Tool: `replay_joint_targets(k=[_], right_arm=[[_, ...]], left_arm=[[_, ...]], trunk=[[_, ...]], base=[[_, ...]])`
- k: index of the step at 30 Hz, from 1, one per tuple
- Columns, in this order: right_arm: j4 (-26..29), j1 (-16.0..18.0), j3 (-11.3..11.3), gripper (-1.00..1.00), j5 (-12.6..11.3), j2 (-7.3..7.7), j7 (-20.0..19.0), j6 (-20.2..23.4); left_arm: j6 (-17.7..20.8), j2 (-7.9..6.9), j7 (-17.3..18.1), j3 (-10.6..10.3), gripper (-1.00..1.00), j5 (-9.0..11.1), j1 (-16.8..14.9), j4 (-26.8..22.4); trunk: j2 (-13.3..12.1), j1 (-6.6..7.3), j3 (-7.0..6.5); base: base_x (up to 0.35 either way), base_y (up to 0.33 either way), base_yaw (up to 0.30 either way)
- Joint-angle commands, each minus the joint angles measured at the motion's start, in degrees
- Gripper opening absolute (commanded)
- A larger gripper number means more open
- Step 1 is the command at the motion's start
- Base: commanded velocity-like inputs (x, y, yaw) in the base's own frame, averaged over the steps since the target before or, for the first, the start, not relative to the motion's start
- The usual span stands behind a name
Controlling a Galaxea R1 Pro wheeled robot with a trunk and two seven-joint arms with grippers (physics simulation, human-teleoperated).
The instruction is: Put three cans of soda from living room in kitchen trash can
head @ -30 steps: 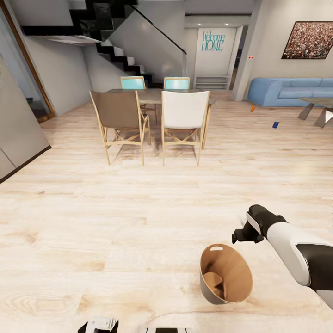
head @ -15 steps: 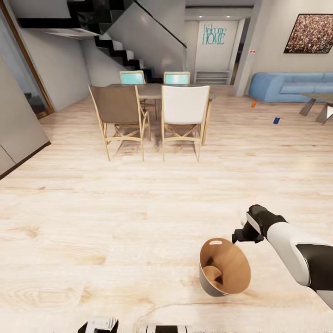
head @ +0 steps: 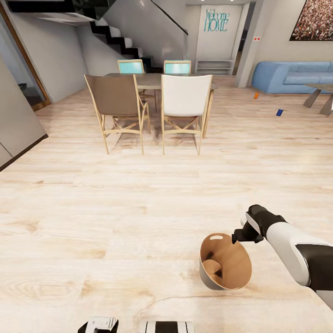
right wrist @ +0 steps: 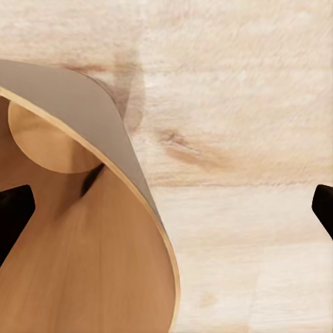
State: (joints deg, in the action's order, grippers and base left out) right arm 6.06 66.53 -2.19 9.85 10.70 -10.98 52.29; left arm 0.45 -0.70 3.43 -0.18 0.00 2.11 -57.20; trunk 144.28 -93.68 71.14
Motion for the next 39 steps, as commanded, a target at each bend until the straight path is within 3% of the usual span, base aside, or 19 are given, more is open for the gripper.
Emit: replay_joint_targets(k=[1,17,39], right_arm=[[0.00,0.00,0.00,1.00,0.03,-0.01,0.02,0.00],[0.00,0.00,0.00,1.00,0.17,-0.06,0.08,0.00],[-0.08,0.00,0.04,1.00,0.23,0.06,0.05,-0.01]], left_arm=[[-0.04,0.00,0.00,-0.03,1.00,0.00,0.00,-0.02],[-0.13,0.00,-0.02,0.07,1.00,-0.16,0.00,-0.08],[0.05,0.05,-0.05,-0.05,1.00,-0.32,0.00,0.22]], trunk=[[0.00,0.00,0.00],[0.00,0.00,0.00],[0.28,-0.54,4.65]], base=[[0.000,0.000,0.000],[-0.104,0.000,0.000],[-0.003,0.000,0.000]])
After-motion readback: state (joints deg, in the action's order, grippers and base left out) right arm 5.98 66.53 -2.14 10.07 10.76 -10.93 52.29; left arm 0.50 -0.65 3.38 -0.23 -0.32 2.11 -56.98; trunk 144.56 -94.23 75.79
